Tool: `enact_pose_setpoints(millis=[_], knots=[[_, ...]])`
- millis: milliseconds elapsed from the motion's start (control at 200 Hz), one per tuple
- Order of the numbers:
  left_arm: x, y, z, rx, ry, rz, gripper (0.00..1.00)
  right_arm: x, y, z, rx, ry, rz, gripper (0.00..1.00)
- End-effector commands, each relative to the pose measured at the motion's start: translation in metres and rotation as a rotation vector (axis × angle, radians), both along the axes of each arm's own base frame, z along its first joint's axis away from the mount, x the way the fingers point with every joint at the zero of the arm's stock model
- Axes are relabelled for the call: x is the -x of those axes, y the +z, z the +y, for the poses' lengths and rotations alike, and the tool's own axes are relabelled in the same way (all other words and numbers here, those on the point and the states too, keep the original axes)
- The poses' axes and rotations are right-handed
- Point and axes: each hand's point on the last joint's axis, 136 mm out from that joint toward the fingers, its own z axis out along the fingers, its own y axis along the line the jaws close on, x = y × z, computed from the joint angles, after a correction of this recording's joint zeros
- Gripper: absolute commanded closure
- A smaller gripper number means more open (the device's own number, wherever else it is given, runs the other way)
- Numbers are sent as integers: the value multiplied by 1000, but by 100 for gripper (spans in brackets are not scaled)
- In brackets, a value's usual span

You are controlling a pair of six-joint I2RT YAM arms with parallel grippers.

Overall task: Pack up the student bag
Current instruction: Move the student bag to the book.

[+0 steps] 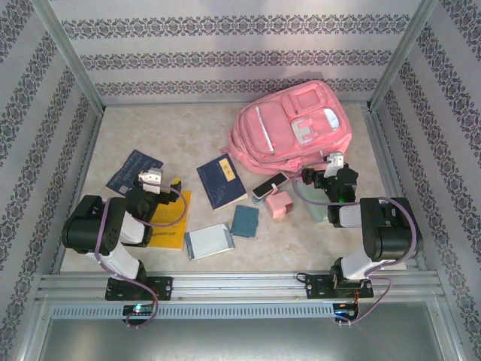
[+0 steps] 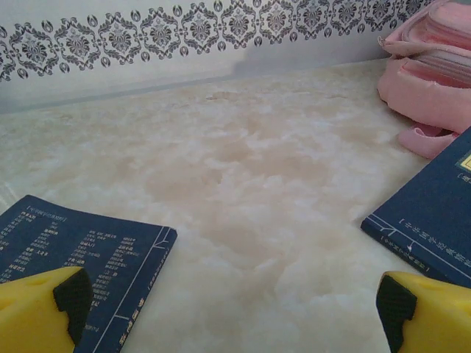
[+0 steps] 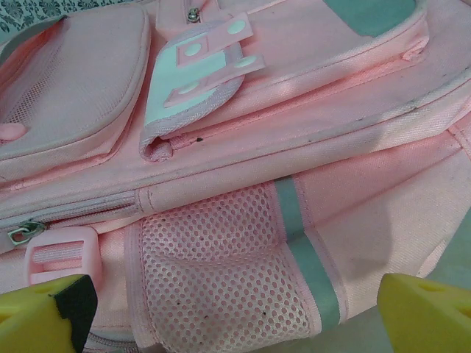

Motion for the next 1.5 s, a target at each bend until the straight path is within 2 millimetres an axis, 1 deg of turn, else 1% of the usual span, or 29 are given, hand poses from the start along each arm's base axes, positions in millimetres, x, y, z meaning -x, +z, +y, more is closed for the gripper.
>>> enact_pose_setpoints(millis=[0, 969, 1149, 1159, 1184, 1384, 1464, 1494], knots=[[2, 10, -8, -14, -32, -52, 0, -3, 12, 6, -15, 22, -37, 2], [2, 11, -9, -23, -32, -54, 0, -2, 12, 6, -12, 21, -38, 2], [2, 11, -9, -21, -32, -54, 0, -3, 19, 12, -9, 56, -72, 2], [2, 11, -9, -21, -32, -54, 0, 3, 11, 12, -11, 57, -51, 2], [2, 11, -9, -21, -33, -54, 0, 5, 9, 13, -10, 62, -47, 2], [2, 11, -9, -21, -31, -54, 0, 8, 9, 18, -9, 95, -56, 2], [4, 16, -6, -19, -14, -70, 0, 12, 15, 24, -5, 123, -87, 2], [6, 23, -3, -13, 5, -87, 0, 13, 16, 23, -3, 119, -81, 2]])
